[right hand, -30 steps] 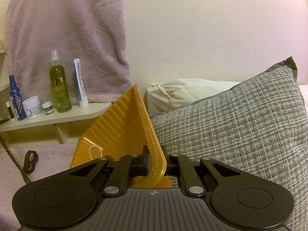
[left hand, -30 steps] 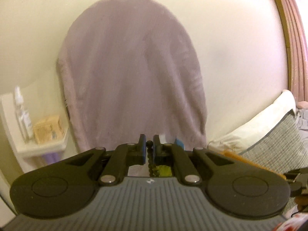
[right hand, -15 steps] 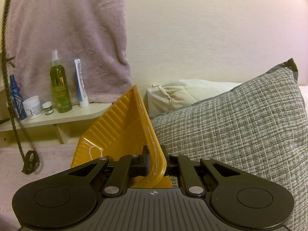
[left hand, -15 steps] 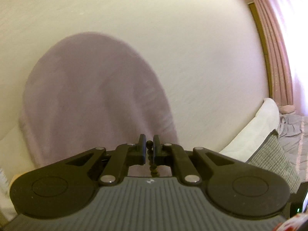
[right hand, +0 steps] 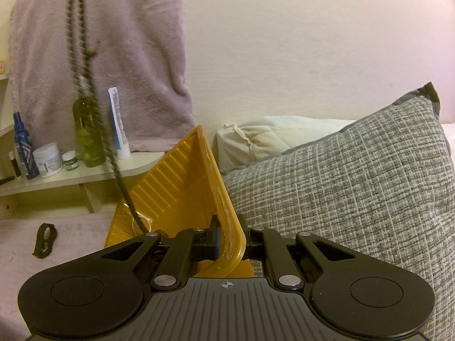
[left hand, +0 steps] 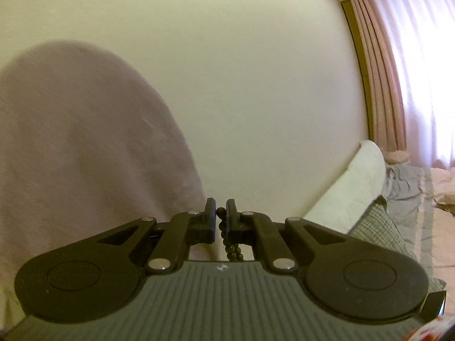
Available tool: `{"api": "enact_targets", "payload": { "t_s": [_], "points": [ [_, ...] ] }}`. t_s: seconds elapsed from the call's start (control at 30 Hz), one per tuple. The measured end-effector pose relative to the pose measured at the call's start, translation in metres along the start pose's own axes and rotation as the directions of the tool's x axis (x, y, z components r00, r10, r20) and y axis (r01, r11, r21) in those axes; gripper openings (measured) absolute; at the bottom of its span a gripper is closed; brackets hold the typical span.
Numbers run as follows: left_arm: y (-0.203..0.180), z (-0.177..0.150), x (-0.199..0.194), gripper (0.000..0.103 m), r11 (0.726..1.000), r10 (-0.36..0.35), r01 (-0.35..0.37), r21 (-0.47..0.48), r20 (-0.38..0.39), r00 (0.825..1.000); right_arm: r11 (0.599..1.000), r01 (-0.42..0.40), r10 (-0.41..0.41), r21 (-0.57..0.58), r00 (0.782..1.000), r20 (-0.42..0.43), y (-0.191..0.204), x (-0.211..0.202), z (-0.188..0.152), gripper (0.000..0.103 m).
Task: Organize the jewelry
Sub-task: 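Lift the bead necklace high and swing it over the orange tray, then lower the necklace into the tray and open the left tool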
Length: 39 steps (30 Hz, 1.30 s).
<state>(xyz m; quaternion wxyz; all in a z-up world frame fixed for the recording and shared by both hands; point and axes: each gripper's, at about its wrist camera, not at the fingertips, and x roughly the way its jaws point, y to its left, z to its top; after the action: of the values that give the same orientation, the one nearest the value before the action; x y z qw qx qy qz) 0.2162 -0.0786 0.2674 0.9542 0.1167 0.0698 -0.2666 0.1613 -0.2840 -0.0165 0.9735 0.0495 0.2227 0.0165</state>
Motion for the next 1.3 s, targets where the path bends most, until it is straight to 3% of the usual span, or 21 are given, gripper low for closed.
{"api": "enact_targets", "payload": {
  "t_s": [0.4, 0.77, 0.97, 1.3],
  "points": [
    [-0.034, -0.057, 0.059, 0.006, 0.995, -0.096, 0.095, -0.013, -0.177, 0.979, 1.0, 0.001, -0.001, 0.011, 1.0, -0.004, -0.001, -0.001, 0.0, 0.01],
    [-0.043, -0.112, 0.093, 0.006, 0.991, -0.131, 0.126, -0.036, -0.328, 0.936, 1.0, 0.002, -0.002, 0.013, 1.0, -0.006, -0.001, -0.001, -0.001, 0.01],
    [-0.048, -0.128, 0.104, 0.006, 0.99, -0.14, 0.129, -0.054, -0.363, 0.921, 1.0, 0.003, -0.003, 0.015, 1.0, -0.006, -0.002, -0.001, -0.001, 0.01],
    [-0.051, -0.137, 0.111, 0.008, 0.99, -0.142, 0.124, -0.072, -0.387, 0.911, 1.0, 0.003, -0.003, 0.016, 1.0, -0.007, -0.002, -0.001, -0.001, 0.01]
  ]
}}
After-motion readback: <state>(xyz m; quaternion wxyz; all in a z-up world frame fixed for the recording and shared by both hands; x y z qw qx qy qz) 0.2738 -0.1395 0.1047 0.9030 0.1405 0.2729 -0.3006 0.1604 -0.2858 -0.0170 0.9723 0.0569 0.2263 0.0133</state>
